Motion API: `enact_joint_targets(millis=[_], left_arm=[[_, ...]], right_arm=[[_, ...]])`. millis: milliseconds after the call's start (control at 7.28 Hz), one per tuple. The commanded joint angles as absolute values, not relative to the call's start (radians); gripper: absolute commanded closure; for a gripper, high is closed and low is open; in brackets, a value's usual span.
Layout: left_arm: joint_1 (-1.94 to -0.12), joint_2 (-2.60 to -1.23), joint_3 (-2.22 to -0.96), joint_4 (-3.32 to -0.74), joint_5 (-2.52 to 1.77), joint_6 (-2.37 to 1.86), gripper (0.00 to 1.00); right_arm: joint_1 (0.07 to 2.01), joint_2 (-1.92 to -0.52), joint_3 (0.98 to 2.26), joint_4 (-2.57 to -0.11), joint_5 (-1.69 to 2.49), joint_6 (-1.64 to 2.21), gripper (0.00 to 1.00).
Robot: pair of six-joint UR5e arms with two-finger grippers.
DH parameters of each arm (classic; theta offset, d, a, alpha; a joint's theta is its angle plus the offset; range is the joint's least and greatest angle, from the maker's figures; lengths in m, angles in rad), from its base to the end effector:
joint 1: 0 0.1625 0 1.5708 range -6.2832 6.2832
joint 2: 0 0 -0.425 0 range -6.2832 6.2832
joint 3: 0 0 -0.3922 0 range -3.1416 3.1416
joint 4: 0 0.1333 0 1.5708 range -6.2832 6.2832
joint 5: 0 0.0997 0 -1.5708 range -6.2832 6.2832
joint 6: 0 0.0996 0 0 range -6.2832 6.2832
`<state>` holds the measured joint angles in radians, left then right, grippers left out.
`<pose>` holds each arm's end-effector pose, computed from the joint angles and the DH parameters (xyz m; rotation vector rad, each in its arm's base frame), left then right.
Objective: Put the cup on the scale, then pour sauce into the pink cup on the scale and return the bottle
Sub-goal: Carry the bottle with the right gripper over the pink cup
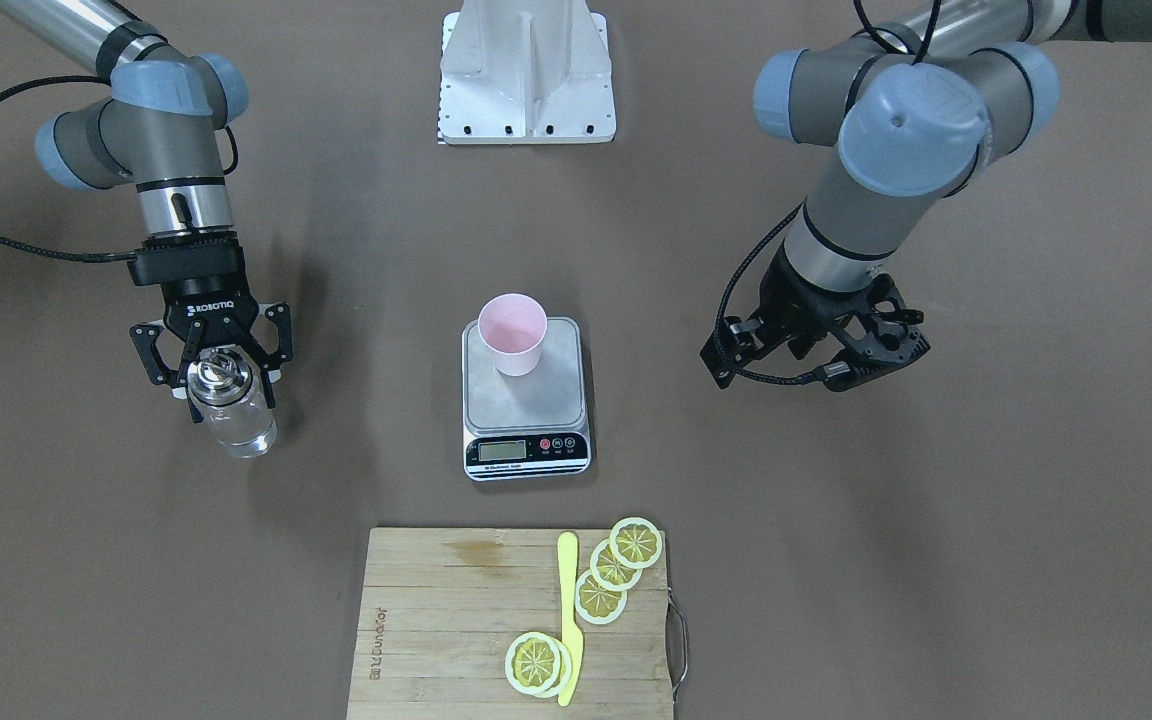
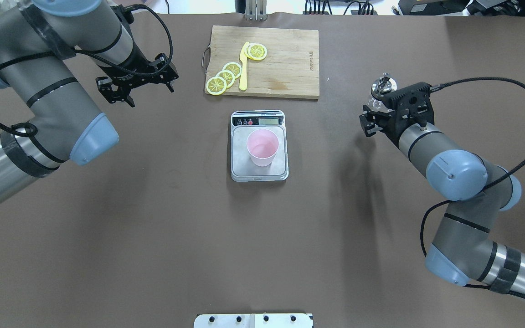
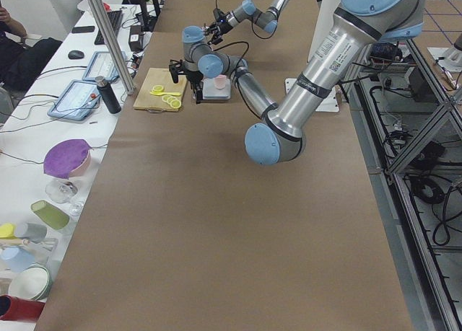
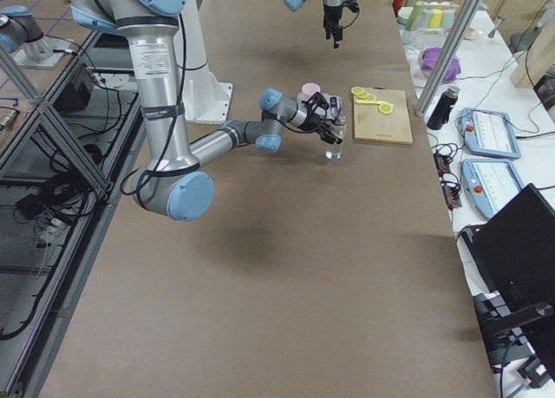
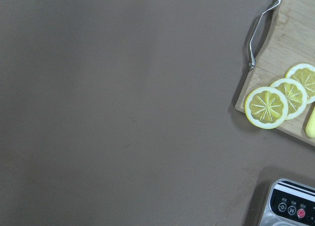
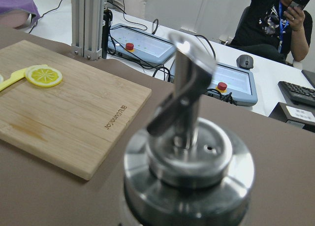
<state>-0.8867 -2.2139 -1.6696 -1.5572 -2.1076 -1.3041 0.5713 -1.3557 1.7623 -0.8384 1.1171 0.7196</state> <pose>0.3630 -0.5755 0.2351 -0.0426 0.8794 -0.3844 -0.3871 -0.4592 0.3695 1.0323 -0.5822 0.0119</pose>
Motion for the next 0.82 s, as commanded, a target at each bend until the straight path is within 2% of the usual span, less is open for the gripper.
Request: enact_joint_targets(millis=[0,275,412,687], left_arm=[[-0.955,-2.191,-1.669,-1.554,-2.114,-1.208,0.02],[-1.000,-2.169,-1.661,-1.555,-2.115,-1.148,0.02],[-1.005,-2.164,-1.654,-1.557,-2.115,-1.137,0.02],[-1.011,-2.155,-1.649,-1.559,-2.125,-1.134,0.02]], right_arm=[[0.546,-1.248,1.838,-1.135,0.981,0.605,1.00],[0.447,-1.163,1.841,-1.357,0.814,0.574,1.00],[0.407,-1.137,1.830,-1.377,0.752,0.530,1.00],[0.324,-1.146,1.809,-1.506,0.582,0.462,1.00]])
